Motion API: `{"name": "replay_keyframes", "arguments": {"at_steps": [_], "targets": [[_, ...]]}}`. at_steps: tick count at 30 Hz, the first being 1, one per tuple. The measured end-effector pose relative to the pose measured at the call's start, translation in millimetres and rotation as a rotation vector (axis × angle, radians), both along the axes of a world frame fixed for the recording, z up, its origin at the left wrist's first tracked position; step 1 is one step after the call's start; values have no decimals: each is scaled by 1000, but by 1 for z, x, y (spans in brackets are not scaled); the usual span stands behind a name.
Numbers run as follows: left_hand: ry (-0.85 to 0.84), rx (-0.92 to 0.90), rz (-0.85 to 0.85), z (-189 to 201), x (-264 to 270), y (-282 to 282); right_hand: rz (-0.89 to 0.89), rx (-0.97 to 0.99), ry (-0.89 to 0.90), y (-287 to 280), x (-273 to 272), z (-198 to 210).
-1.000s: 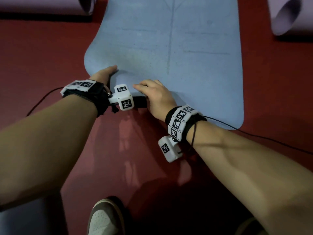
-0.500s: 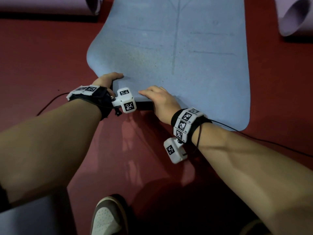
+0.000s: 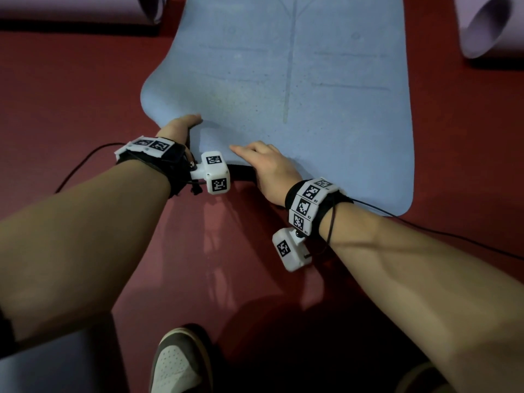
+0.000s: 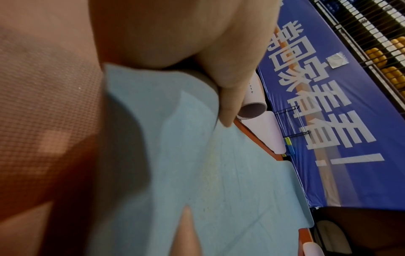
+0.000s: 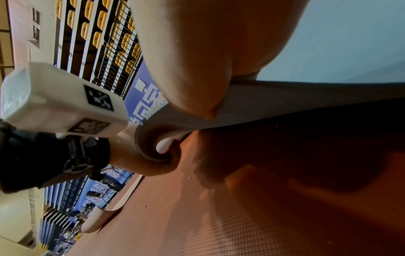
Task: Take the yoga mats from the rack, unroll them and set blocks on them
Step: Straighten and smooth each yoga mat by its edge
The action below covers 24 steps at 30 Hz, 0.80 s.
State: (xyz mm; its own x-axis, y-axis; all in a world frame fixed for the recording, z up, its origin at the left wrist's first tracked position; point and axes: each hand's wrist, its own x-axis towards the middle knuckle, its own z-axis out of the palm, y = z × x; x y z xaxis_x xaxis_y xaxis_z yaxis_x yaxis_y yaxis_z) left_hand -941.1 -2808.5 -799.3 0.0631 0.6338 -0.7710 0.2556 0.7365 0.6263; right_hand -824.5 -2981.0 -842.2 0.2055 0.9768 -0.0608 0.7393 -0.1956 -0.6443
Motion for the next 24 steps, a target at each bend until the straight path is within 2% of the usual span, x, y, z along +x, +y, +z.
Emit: {"name": "replay_keyframes", "arguments": {"at_steps": [11,13,18,24], "targets": [[75,74,60,-7,-11,12,47,-68,-66,5,-1,3],[120,85,40,-4,-11,15,46,-64,-66,5,-2,2],[278,148,-151,7,-9,20,36,-59,-61,4,-4,0],[260,86,-107,0,-12,29,30,-69,-41,2,-2,-1]]}}
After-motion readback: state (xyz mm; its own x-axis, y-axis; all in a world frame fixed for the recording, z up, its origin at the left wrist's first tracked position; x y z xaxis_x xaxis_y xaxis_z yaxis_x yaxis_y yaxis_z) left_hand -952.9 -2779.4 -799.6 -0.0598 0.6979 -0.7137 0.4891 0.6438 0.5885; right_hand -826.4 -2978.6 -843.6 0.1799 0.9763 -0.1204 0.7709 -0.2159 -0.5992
